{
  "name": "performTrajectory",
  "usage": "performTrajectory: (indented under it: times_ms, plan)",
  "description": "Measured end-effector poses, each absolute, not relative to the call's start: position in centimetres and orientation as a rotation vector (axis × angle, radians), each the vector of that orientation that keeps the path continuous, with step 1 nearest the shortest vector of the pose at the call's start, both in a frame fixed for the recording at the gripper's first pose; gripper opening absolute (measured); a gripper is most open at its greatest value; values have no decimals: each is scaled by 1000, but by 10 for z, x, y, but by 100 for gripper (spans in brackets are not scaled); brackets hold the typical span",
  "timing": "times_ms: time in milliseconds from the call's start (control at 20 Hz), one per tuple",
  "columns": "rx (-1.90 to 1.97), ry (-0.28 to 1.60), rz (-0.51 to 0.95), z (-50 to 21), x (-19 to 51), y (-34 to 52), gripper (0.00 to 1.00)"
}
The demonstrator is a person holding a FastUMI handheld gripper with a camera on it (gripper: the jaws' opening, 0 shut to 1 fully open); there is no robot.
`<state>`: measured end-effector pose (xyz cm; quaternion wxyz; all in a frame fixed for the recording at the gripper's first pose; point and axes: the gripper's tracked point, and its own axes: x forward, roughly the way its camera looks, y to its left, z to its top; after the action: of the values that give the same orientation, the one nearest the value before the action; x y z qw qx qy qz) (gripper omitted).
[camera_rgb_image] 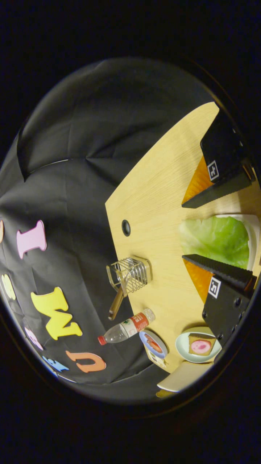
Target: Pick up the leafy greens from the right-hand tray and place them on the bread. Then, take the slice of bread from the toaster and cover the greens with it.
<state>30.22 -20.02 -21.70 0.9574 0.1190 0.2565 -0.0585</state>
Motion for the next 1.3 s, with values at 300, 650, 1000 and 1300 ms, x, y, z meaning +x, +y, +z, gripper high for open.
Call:
performTrajectory:
  times_ms: [300,650,1000,1300]
  plan:
    - [271,547,-93,-223,302,-192,57]
    - [196,578,-118,-225,298,-185,30]
    - [194,602,-168,-225,290,-183,1]
    - [257,534,-192,-194,268,-175,0]
